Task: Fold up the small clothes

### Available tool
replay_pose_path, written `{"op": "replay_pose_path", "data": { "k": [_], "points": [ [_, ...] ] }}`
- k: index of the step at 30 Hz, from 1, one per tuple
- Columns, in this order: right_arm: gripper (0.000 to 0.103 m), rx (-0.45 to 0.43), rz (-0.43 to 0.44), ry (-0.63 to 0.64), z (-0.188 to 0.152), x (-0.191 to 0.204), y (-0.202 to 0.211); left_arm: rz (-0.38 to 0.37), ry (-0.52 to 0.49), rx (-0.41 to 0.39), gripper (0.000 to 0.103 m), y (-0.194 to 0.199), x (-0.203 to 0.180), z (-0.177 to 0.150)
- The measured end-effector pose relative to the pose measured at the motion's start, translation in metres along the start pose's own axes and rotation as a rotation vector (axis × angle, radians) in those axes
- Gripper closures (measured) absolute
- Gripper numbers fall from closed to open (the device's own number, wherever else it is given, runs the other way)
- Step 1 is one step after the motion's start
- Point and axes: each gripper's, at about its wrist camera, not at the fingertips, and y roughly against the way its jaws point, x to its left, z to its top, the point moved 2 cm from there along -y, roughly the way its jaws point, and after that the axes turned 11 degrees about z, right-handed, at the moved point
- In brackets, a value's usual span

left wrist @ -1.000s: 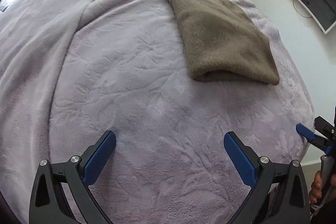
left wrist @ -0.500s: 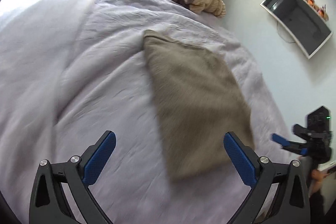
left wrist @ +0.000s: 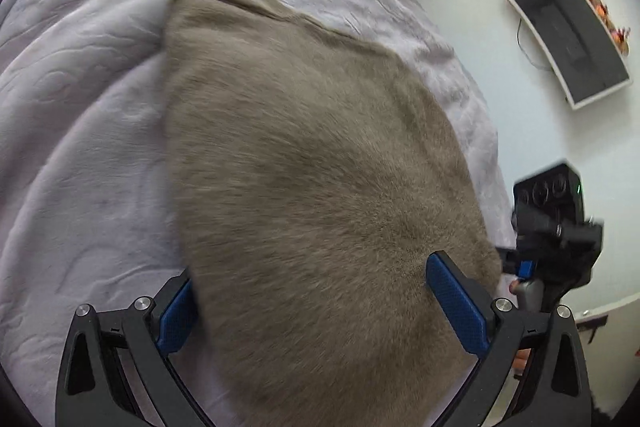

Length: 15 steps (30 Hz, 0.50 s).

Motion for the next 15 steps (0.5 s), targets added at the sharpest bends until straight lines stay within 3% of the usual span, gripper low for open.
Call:
{"op": "replay_pose_path", "data": {
  "k": [1,2,3,4,5,9,15],
  "points": [
    [0.004,-0.004,-0.01,-0.006,0.0,0.0,-0.004,0.016,-0.01,-0.016,0.019,0.001,-0.003,-0.001],
    [0.025,0.0,-0.035,-0.006,-0.001,0.001,-0.007,0.027,-0.016,-0.031,0.033,0.005,-0.004,-0.003],
    [0.051,0.003,-0.069,-0.008,-0.003,0.001,-0.008,0.02,-0.014,-0.044,0.048,0.009,-0.003,-0.003],
    [0.06,-0.001,-0.073,-0.02,-0.006,0.002,-0.005,0.004,-0.007,-0.055,0.053,0.016,-0.001,-0.003],
    [0.066,-0.017,-0.016,-0.041,-0.01,0.004,0.0,-0.025,0.002,-0.059,0.057,0.024,0.002,-0.004],
    [0.068,-0.033,0.114,-0.054,-0.026,0.029,0.01,-0.051,-0.015,-0.088,0.059,0.057,-0.005,-0.015],
    [0.068,0.025,0.166,-0.043,-0.071,0.058,0.001,-0.011,-0.06,-0.124,0.058,0.11,-0.008,-0.057]
  ]
}}
